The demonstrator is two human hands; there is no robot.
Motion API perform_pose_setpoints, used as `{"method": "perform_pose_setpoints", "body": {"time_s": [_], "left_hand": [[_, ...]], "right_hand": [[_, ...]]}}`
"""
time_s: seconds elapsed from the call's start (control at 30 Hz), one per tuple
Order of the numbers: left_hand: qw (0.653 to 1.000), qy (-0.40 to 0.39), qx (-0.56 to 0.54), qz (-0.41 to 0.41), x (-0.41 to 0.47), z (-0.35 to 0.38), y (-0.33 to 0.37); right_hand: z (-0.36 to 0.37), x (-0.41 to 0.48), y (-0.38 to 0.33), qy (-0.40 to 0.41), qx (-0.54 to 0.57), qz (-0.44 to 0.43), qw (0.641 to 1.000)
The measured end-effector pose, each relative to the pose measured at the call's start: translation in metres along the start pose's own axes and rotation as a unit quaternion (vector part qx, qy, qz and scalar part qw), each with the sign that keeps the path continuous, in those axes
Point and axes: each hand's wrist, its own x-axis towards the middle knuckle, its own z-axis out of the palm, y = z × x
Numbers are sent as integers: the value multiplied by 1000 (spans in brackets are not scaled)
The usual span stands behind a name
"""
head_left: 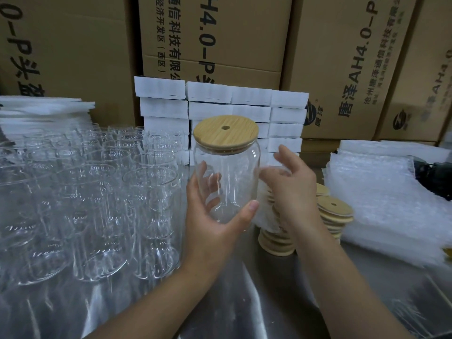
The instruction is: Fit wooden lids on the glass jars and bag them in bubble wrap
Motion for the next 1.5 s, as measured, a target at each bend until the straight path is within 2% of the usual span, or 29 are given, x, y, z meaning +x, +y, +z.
{"method": "perform_pose_setpoints", "body": {"time_s": [0.07, 0.13, 0.2, 0.33, 0.4, 0.6, 0.67, 0.77, 0.83, 0.9, 1.0, 1.1, 1.23, 1.37, 1.5], "left_hand": [[1000, -12, -17, -11, 0, 0, 0], [999, -27, -36, -23, 0, -1, 0], [998, -44, -46, -26, 0, -2, 1], [992, -92, -79, -37, 0, -3, 4], [987, -118, -95, -46, 0, -1, 5], [987, -136, -63, -66, 0, -1, 4], [989, -118, -50, -76, 1, -2, 3], [992, -88, -35, -85, 4, -3, 2], [993, -72, -42, -87, 6, -3, 3], [993, -65, -51, -82, 6, -3, 4], [994, -66, -49, -71, 6, -3, 5], [994, -76, -42, -70, 6, -2, 6], [994, -83, -47, -58, 2, -2, 7], [991, -85, -101, -29, 1, -3, 11], [983, -100, -151, -33, 3, -2, 14]], "right_hand": [[-4, 5, -1, -69, 100, 127, 984], [-6, 6, -3, -117, 175, 184, 960], [-6, 3, -6, -131, 181, 186, 957], [-4, -3, -9, -132, 92, 138, 977], [-1, -4, -10, -137, 82, 138, 977], [5, -5, -12, -158, 205, 174, 950], [4, -5, -13, -137, 212, 149, 956], [2, -5, -12, -79, 141, 56, 985], [2, -4, -9, -78, 123, 15, 989], [-1, -1, -6, -73, 36, -24, 996], [-6, 1, -2, -13, -150, -114, 982], [-5, 0, 0, 28, -188, -202, 961], [-5, 9, 8, -76, -241, -181, 950], [-8, 15, 15, -180, -370, -210, 887], [-11, 10, 13, -294, -315, -255, 866]]}}
